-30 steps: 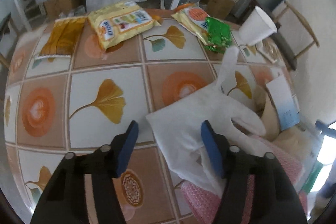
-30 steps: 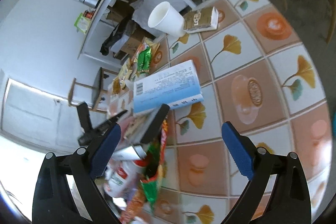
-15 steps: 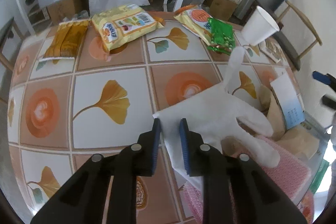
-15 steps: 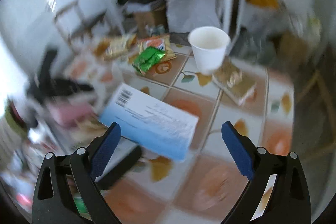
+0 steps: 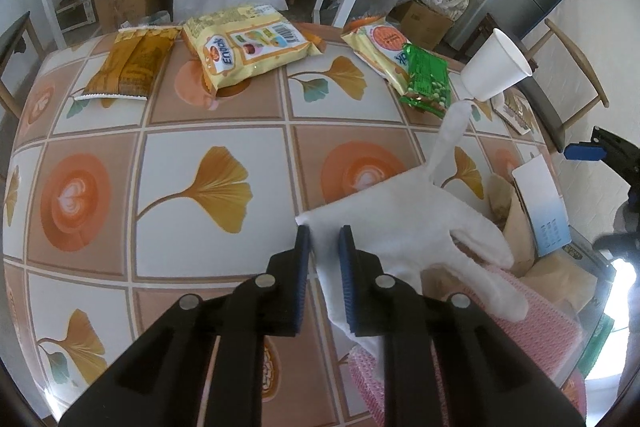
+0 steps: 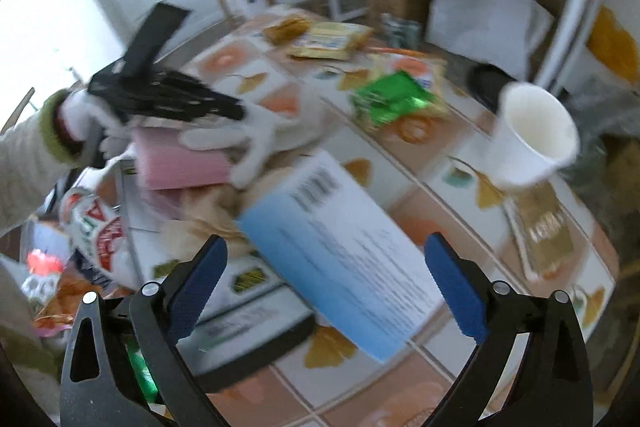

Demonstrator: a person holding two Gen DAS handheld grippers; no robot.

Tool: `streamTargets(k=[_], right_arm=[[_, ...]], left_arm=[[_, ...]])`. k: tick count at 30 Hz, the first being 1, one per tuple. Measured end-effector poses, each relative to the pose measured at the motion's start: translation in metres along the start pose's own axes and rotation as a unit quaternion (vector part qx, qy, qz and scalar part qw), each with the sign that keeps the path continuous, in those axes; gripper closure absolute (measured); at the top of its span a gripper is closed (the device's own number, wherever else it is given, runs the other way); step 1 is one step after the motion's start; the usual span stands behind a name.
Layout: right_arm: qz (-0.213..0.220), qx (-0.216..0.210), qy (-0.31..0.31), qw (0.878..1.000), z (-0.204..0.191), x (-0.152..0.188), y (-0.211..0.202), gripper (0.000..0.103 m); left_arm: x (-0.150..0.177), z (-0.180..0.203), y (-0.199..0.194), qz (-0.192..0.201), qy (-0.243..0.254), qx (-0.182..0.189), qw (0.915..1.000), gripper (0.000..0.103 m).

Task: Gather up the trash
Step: 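Grasp the white plastic bag with the left tool while the right tool grasps the blue-white box, then carry the white bag and blue box to the wastebasket and open both tools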

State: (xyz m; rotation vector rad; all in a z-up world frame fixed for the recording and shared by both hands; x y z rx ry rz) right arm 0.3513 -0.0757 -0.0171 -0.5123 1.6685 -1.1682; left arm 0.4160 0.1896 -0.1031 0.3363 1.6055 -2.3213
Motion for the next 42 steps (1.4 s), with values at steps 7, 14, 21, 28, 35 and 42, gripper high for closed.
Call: streamTargets(k=[7,14,21,28,35,42], right_arm=[[-0.057,0.025,-0.06,0.996,-0.005,-0.016,0.024,0.008],[-0.08,0.016,-0.072,0.994,0.001,-0.025,0.048,0.008],[-0.097,0.011,-0.072,0.993,0.001,-0.027,0.067,0.008],[-0.081,0.016,-0.053,0.995,0.006,-0.025,0.062,0.017],[-0.012,0.057,-0.007,0.998,0.014,-0.017,0.022,0.019],[0.05,0.144,0.064,0.986,0.021,-0.002,-0.027,0.022]], left_arm=[[0.002,-0.001,-0.001,0.0,0.0,0.0,1.0,0.088],[0.001,-0.001,0.0,-0.001,-0.002,0.002,1.0,0.088],[0.001,-0.001,0.0,-0.001,-0.003,0.003,1.0,0.088],[-0.001,-0.001,0.0,0.001,-0.009,0.007,0.9999,0.09],[0.001,-0.002,-0.001,0.009,-0.022,0.034,0.9992,0.098],[0.0,0.004,-0.02,0.043,-0.024,0.054,0.9973,0.099]])
Point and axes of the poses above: each gripper's, at about its wrist camera, not at the fingertips, and y roughly the way its jaws point, z to its right, x to its underside, the point moved 3 cm from there along y, roughly the way its jaws point, and after that the axes turned 10 degrees about -y, right-handed, at the moved point
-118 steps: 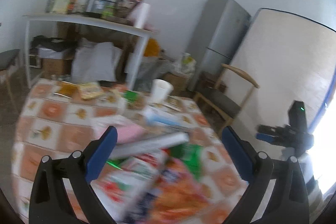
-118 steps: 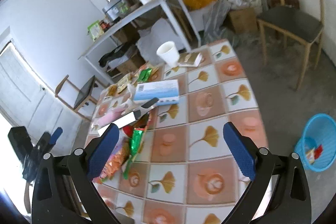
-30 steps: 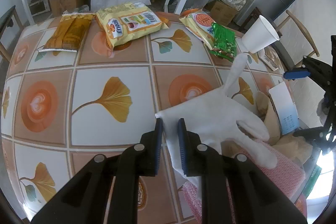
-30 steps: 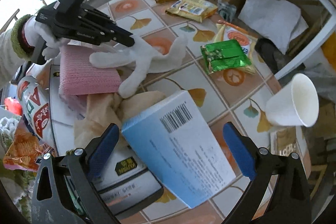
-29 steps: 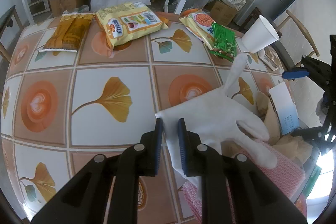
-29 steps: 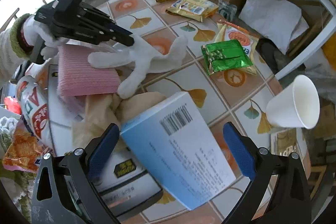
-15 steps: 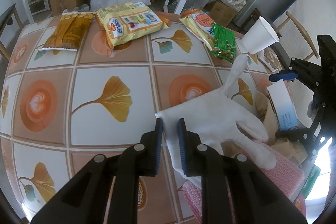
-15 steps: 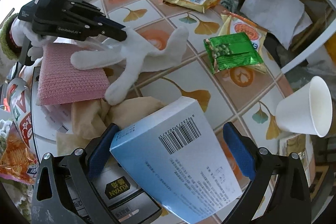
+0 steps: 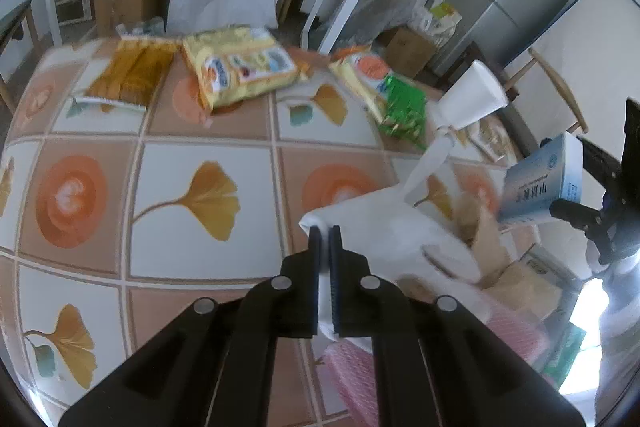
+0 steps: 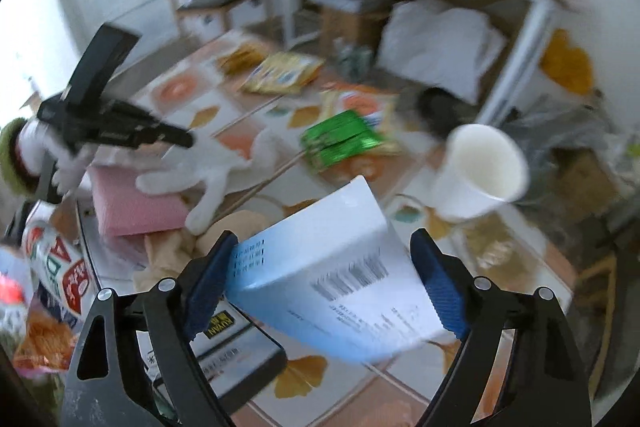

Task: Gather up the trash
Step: 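Carry the white bag and blue box to the wastebasket and open both tools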

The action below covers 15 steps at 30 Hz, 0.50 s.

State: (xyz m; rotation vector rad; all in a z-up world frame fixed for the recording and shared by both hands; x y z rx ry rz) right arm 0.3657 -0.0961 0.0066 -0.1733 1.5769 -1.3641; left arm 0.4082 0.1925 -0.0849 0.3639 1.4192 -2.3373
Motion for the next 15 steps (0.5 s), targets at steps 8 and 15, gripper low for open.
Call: streamTargets(k=[8,15], right_arm=[[0.054,0.064,0.082,0.993,0.013,0.019,-0.045,0.023],[0.083,0.088,0.127,0.984,0.021,0.029,-0.076,0.023]], left_arm=[[-0.006,0.023,-0.042,0.057,0.012,0.024,0.998,0.1],[-0.002,0.043,-0.079,0.089,0.03,0.031,0.9951,0.1]])
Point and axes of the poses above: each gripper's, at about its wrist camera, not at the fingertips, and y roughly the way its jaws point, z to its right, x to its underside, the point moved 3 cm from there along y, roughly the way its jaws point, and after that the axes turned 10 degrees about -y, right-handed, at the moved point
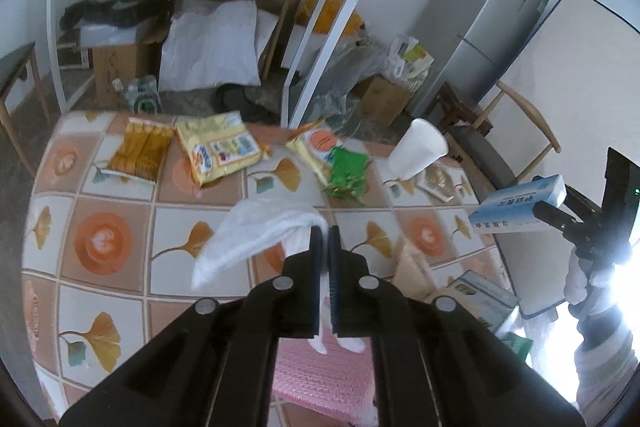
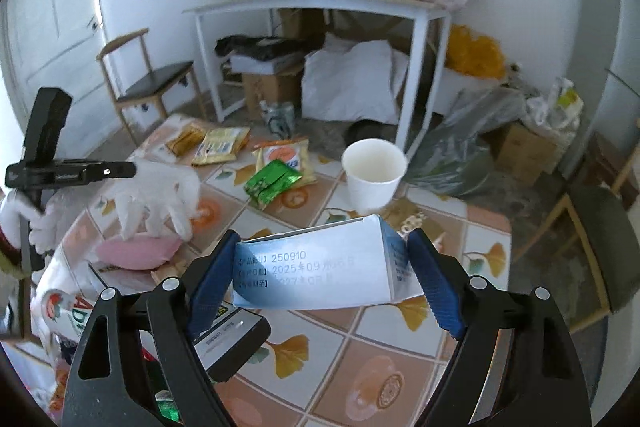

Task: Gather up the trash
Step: 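Carry the white bag and blue box to the wastebasket and open both tools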

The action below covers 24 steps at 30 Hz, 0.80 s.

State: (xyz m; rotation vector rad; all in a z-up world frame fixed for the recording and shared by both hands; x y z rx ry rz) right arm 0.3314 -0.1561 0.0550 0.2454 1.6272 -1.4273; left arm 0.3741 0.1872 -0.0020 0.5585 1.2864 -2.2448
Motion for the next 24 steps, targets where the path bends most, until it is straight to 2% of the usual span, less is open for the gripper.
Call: streamTargets(k=[8,14,19,24], right_arm=[[0.035,0.014,0.019,0.999,0.005,0.001,-0.045,0.023],[0.071,0.024,0.031,0.997,0.01,0.005,-0.093,0.024],[0.093,0.025,0.048,0.994,0.019,0.016,-0.128,0.024],[0.1,0.034,0.07,0.992,0.033,0.04,-0.158,0.024]], left_arm=[[-0.006,0.036,-0.049,0.039,0.022,0.013,0.9989,0.1],[-0.006,0.076,-0.083,0.061,0.047,0.025,0.9967,0.1],[0.0,0.115,-0.102,0.066,0.066,0.042,0.9947,0.1],[0.014,0.164,-0.105,0.05,0.089,0.07,0.9923,0.1]])
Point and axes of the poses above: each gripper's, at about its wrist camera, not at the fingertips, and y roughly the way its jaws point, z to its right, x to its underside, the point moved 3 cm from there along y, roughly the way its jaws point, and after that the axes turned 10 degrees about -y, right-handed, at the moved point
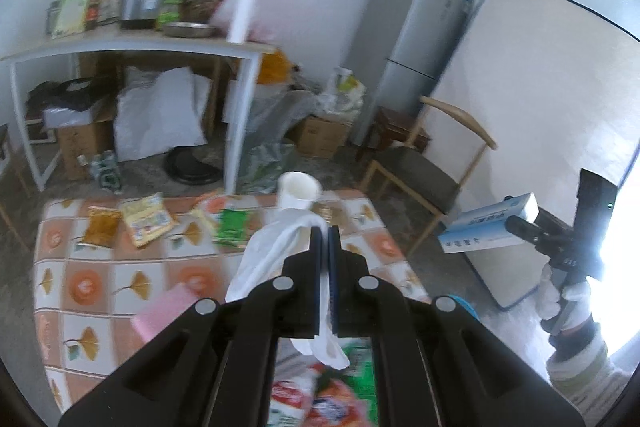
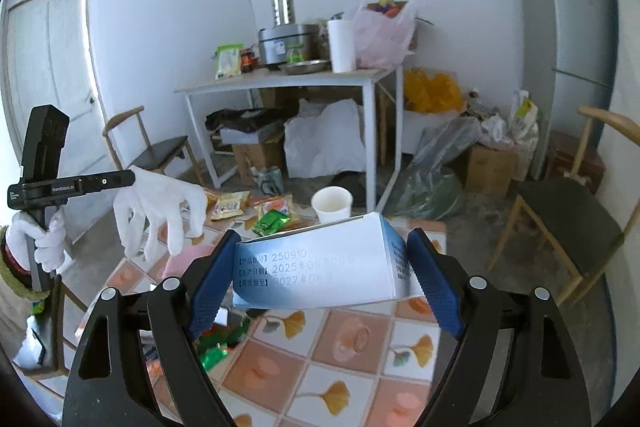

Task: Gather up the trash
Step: 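Carry the white bag and blue box to the wastebasket and open both tools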

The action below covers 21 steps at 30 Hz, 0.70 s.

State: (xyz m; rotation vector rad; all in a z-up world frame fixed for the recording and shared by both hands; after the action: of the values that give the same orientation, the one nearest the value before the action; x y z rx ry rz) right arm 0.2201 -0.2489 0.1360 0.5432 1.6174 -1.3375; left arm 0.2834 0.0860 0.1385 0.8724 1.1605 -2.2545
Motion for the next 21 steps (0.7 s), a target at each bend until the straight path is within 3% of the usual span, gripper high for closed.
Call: streamTargets(k=[5,11,16,19,21], right_arm=[[-0.01,0.027,0.037,0.999,0.032,0.031,-0.032,0.024],[-0.025,0.076,0.096,0.992,0.082,0.077,-0.073,0.024],[-0.037,0.12,0.166,0.978,0.127,0.129,-0.106,0.024],[-0.044,0.142,0.221,0.964,0.157,0.168,-0.122,0.024],[-0.051,0.151,0.263,0.951,0.177,0.198,-0.128,0.023]], left_arm=[[0.012,0.065,0.029,-0.039,0.021,0.049,0.9978,0.1],[0.046,0.156,0.098,-0.114,0.042,0.118,0.9856,0.1],[0.095,0.242,0.171,-0.197,0.051,0.172,0.9639,0.1],[0.123,0.285,0.209,-0.226,0.061,0.184,0.9547,0.1],[0.15,0.315,0.239,-0.263,0.052,0.196,0.9434,0.1]])
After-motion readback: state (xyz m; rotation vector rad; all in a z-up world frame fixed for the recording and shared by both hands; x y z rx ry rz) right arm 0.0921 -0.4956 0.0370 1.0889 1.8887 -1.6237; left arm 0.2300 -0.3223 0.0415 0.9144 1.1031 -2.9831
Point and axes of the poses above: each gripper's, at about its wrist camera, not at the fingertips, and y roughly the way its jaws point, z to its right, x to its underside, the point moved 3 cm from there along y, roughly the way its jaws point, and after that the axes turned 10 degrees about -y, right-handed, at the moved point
